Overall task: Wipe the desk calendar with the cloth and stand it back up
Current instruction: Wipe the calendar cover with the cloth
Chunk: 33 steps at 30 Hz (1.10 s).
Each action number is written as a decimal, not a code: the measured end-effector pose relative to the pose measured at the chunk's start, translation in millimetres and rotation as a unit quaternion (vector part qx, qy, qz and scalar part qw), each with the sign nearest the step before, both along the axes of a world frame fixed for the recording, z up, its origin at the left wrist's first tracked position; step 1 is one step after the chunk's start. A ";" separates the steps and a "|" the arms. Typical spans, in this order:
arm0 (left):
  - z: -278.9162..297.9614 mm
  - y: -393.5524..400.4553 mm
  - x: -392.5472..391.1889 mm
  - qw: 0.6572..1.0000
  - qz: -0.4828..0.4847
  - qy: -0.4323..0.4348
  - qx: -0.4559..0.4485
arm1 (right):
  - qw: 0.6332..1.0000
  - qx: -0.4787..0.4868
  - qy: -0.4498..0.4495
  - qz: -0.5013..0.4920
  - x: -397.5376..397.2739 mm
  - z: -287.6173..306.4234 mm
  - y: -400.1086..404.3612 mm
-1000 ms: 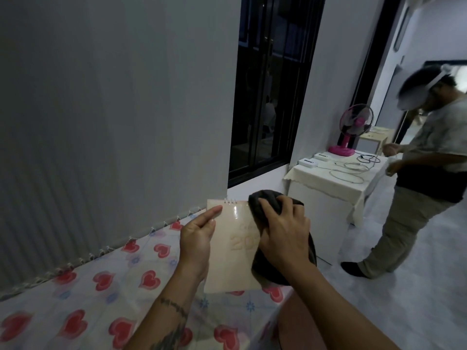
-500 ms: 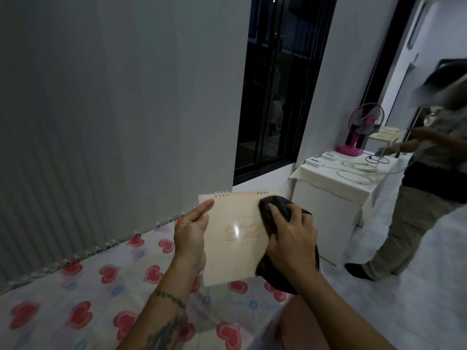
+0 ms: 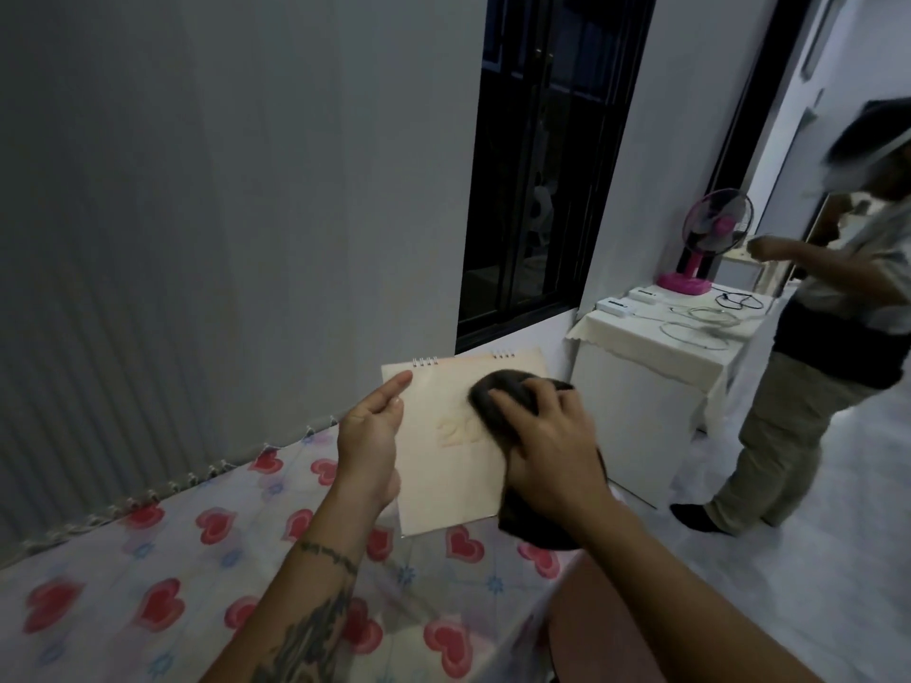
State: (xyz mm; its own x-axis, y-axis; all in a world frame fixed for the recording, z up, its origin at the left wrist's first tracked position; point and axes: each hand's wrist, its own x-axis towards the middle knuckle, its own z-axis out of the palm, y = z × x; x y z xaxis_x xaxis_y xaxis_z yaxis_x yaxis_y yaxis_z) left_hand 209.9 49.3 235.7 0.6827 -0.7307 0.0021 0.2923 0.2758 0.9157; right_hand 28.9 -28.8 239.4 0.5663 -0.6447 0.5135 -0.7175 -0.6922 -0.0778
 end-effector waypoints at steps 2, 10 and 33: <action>-1.3 1.8 -0.5 0.999 -0.031 -0.028 0.004 | 0.997 0.036 -0.027 -0.057 -1.9 7.7 -12.5; 4.9 0.8 -10.2 0.990 -0.038 -0.138 -0.018 | 0.997 0.043 -0.063 0.002 15.1 23.1 1.1; 12.0 -30.1 -9.4 0.996 0.079 -0.014 -0.046 | 0.995 0.047 -0.075 0.052 5.7 -28.9 54.7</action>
